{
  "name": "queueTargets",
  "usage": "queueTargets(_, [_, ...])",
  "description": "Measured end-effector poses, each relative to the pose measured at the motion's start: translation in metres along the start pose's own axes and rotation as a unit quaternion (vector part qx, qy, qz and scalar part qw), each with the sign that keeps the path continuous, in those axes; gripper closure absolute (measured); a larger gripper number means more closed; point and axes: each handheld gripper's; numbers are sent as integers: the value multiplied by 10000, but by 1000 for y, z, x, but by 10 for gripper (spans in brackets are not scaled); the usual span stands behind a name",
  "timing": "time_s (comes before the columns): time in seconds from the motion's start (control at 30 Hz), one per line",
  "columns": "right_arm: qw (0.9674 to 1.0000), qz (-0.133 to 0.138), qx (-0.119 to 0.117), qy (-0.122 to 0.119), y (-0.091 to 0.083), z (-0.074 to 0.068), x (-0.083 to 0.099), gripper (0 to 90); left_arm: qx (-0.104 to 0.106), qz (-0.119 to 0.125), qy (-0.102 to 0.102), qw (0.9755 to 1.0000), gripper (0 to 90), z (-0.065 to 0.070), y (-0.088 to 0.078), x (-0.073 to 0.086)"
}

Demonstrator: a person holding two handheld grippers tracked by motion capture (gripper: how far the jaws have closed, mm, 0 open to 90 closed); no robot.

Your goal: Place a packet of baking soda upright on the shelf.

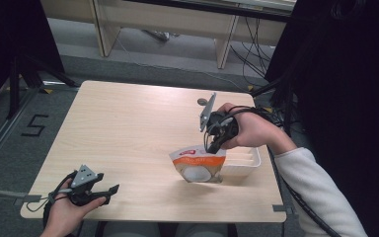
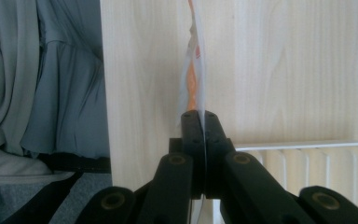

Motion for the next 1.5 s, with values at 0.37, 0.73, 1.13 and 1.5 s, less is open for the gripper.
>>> queueTargets(0.37, [9998, 100, 139, 72, -25, -5, 1, 900, 3, -12, 14, 10000, 299, 0, 0, 0])
queueTargets(0.73, [9994, 170, 236, 177, -39, -4, 2, 900, 3, -7, 8, 10000, 299, 0, 0, 0])
queueTargets(1.13, [9994, 194, 272, 129, -53, -2, 1, 900, 2, -9, 19, 10000, 300, 0, 0, 0])
queueTargets(1.5, [9992, 221, 322, 99, -66, 0, 1, 900, 12, 22, 6, 10000, 300, 0, 0, 0])
Point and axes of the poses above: each handheld gripper's, and its own axes: y roughly forward along the jaws, x roughly out of its underside, z roughly to its right, and after that the axes turned 6 degrees about -x, right-handed
